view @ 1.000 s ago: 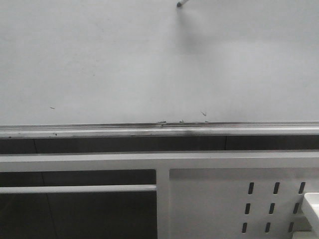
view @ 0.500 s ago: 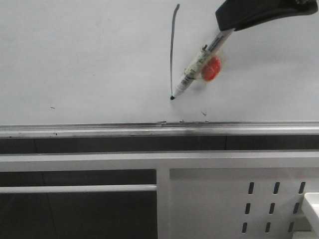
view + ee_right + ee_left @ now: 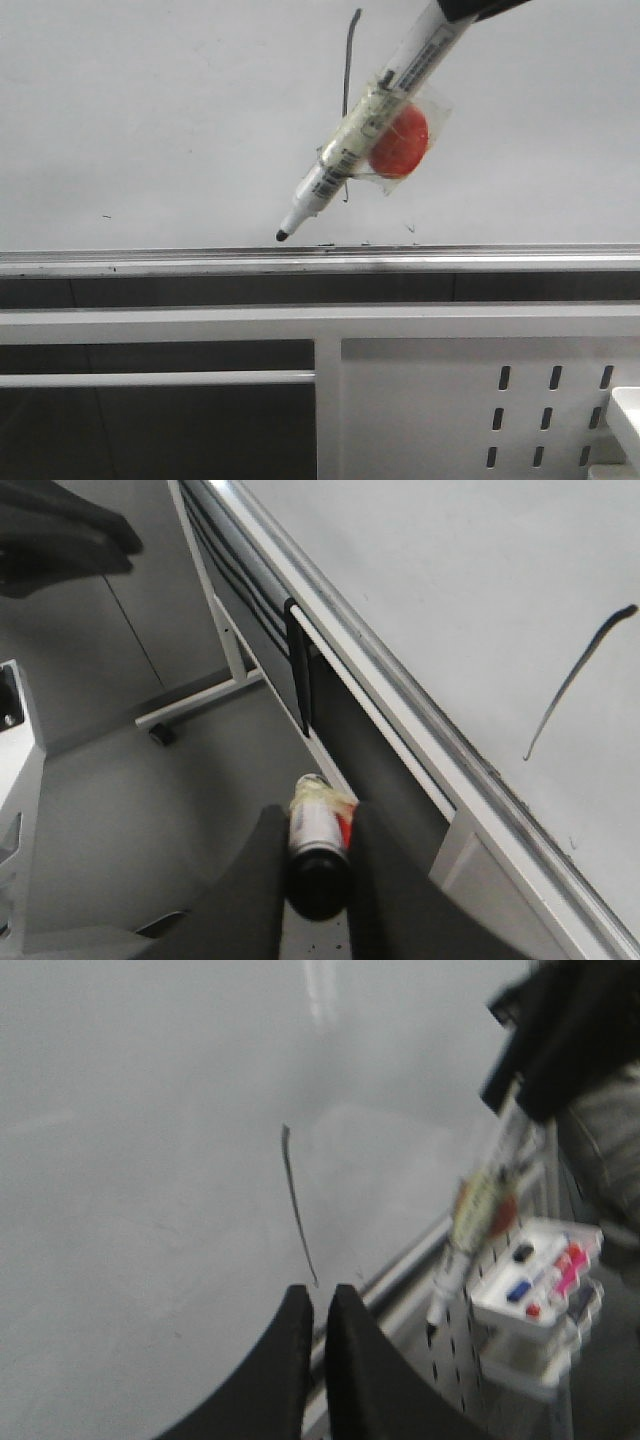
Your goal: Write number 1 on whiteboard
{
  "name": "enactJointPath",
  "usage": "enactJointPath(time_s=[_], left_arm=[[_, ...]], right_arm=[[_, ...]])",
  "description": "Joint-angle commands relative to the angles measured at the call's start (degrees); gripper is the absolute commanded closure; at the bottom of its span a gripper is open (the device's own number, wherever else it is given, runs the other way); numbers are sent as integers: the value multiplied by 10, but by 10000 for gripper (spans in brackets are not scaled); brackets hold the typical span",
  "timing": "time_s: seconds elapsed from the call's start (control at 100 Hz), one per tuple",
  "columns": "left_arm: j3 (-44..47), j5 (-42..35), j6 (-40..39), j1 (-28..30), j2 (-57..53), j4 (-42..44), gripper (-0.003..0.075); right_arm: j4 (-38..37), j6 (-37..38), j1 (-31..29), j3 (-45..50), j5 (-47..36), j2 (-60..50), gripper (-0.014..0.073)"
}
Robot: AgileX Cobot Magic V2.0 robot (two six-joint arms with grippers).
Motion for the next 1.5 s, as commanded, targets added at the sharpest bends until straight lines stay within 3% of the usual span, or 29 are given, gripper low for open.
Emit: enactJointPath(time_s=[0.0,0.16,0.5,0.9,0.99,1.07,1.49], left_arm=[[-40,3,-10,-21,36,88,612],[-86,7,-10,-57,132,104,354],[-160,-14,-10,-61,250,103,339],[-162,-25,-10,-61,252,91,395],[-162,-25,-10,-61,252,90,545],[-162,-31,-10,-61,252,90,741],[-162,-39,-10,-61,252,90,740]], right_arm=[[-2,-9,8,-32,-7,-7,663],[-19,-9,22,-57,-5,-2,663],[-29,-9,69,-87,-10,33,663],[-30,-9,72,-92,0,38,663],[-24,-9,72,-92,12,38,663],[-21,-9,72,-92,16,38,663],[7,-9,72,-92,14,38,663]])
